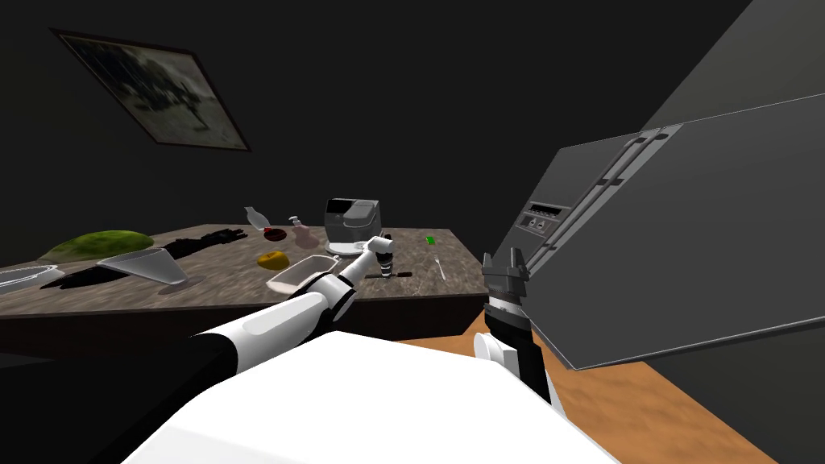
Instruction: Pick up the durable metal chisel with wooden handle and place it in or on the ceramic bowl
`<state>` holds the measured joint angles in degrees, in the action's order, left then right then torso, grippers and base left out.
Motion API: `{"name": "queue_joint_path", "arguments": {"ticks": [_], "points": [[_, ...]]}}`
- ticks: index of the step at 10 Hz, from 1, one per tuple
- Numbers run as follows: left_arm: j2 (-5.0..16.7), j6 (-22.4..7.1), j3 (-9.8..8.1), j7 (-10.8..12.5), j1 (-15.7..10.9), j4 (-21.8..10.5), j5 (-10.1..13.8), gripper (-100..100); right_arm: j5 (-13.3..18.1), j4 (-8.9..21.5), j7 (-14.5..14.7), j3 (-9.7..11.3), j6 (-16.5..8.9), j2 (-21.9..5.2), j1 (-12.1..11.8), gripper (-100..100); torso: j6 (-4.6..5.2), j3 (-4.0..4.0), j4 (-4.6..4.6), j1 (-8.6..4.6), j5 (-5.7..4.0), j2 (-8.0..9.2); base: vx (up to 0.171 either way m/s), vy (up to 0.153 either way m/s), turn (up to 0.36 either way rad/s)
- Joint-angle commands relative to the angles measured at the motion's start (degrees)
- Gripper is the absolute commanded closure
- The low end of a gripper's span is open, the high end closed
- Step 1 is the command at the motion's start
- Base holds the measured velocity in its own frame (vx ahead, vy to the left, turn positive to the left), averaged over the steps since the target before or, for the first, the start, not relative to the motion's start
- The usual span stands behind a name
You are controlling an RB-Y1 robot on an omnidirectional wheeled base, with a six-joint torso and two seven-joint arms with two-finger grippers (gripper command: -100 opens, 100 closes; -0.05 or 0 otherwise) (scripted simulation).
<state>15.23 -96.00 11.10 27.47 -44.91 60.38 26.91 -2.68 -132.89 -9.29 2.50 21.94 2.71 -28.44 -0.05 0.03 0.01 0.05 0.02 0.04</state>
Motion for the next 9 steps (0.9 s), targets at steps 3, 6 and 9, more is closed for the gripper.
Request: {"name": "queue_joint_path", "arguments": {"ticks": [3,6,9], "points": [[1.47,-2.10,1.15,0.09,-1.27,0.34,1.46,100,0.00,0.00,0.00,0.00,0.00,0.00,0.00,0,0.01,-0.04,-0.03,-0.04,0.00,-0.05,-0.006,0.028,0.023],[4.00,-3.71,3.10,0.16,-3.88,0.96,4.04,100,0.00,0.00,0.00,-0.01,0.00,-0.01,0.00,0,-0.11,0.05,0.01,0.68,0.10,0.10,-0.039,0.160,0.069],[6.88,-4.52,5.31,0.36,-6.99,1.93,7.03,100,0.00,0.00,0.00,-0.01,0.00,-0.01,0.00,0,-0.09,0.07,0.02,0.65,0.12,0.13,-0.031,0.155,0.069]]}}
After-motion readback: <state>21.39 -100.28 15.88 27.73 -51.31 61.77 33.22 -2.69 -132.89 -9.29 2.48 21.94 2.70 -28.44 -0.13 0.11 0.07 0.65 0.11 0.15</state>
